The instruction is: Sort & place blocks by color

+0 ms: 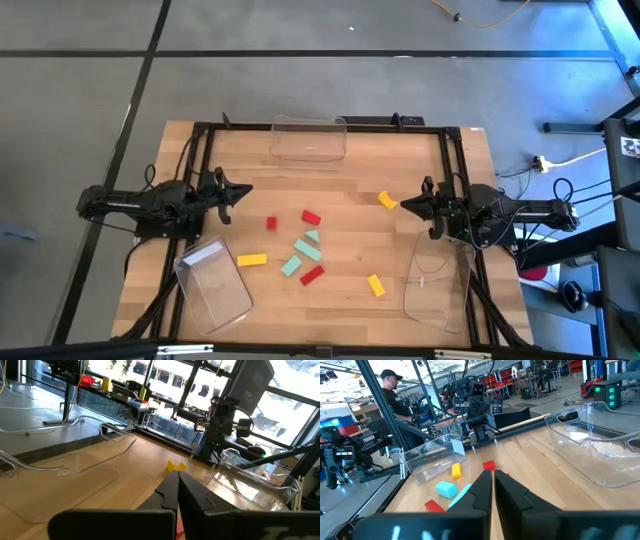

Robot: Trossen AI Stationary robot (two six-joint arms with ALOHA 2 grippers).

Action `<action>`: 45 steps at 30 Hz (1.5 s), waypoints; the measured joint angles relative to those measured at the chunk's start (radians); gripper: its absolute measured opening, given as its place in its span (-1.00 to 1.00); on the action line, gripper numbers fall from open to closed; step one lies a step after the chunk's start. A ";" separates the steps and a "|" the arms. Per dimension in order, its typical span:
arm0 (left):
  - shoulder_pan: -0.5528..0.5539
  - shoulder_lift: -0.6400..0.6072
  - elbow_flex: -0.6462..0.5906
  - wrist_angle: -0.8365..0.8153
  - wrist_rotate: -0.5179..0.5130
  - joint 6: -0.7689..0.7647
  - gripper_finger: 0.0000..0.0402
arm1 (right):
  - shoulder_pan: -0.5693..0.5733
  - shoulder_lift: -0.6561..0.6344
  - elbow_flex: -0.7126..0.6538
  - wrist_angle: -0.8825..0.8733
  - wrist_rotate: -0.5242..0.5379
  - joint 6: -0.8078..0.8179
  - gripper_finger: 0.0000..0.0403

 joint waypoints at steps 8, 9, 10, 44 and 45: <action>0.000 0.000 0.000 0.000 0.000 0.000 -1.00 | 0.000 0.000 0.000 0.000 0.000 -0.001 -0.88; 0.000 0.000 0.000 0.000 0.000 0.000 -1.00 | 0.000 0.000 0.000 0.000 0.000 0.000 -0.88; 0.000 0.000 0.000 0.000 0.000 0.000 -1.00 | 0.000 0.000 0.000 0.000 0.000 0.000 -0.88; 0.000 0.000 0.000 0.000 0.000 0.000 -1.00 | 0.000 0.005 -0.001 0.078 0.026 0.003 -0.88; 0.000 0.000 0.000 0.000 0.000 0.000 -1.00 | 0.000 0.005 -0.001 0.142 0.050 0.036 -0.88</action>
